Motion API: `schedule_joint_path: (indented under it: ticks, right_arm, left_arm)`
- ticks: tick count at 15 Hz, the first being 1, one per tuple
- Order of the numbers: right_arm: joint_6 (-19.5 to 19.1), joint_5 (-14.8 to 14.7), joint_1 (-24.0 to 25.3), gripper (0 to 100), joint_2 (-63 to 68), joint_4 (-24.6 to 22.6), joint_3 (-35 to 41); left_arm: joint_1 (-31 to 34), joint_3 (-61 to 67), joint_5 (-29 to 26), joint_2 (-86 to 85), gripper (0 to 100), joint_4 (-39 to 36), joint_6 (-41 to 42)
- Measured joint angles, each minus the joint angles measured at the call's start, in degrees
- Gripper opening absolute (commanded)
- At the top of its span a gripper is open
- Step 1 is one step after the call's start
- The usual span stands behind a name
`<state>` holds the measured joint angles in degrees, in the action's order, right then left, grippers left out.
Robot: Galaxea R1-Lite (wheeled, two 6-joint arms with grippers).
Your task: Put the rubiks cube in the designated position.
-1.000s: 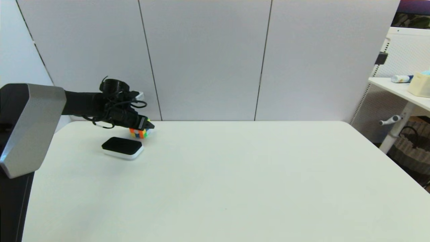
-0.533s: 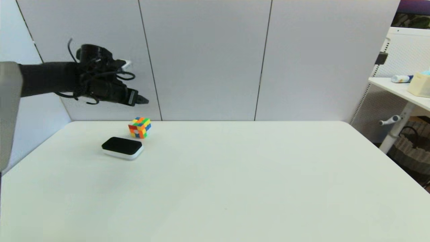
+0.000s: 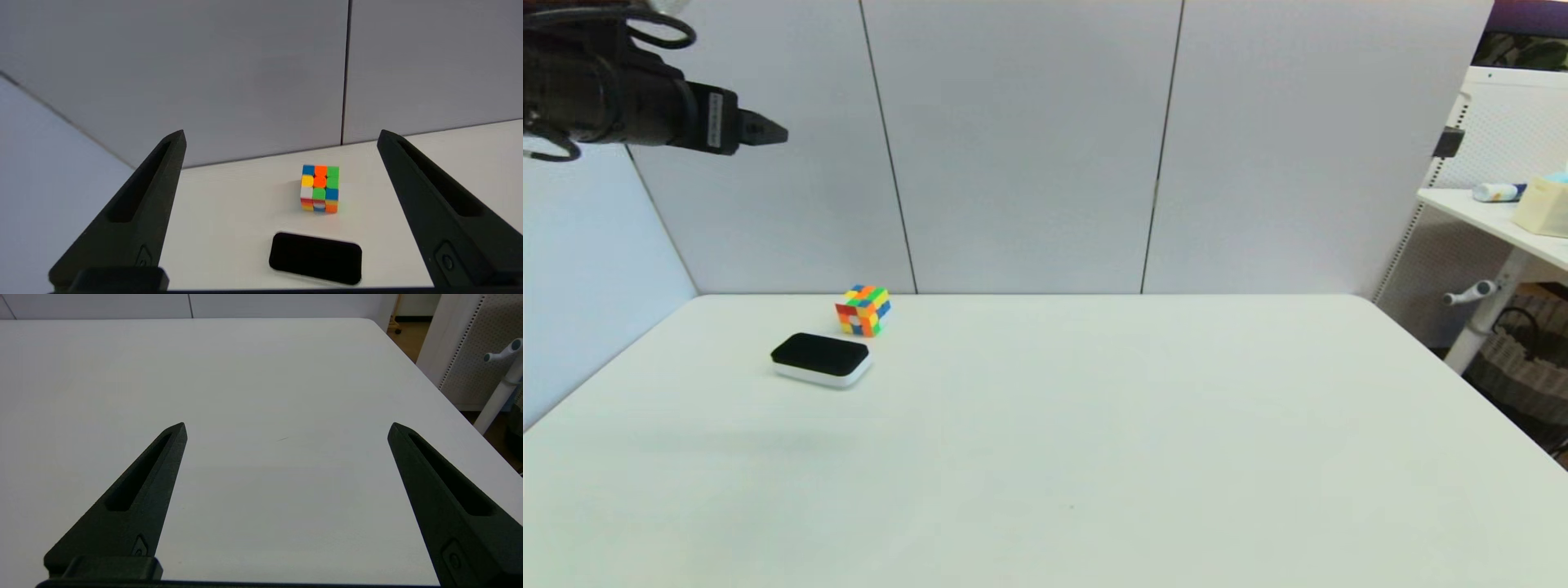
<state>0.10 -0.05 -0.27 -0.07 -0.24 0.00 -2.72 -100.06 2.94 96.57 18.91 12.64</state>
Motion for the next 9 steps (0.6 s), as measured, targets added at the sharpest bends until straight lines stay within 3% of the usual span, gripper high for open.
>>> schedule_joint_path:
  ticks: [9]
  right_arm:
    - [0.0,0.0,0.0,100,0.0,0.0,0.0]
  left_arm:
    - [-0.3,62.3,2.9,-31.3,100,-31.7,-5.8]
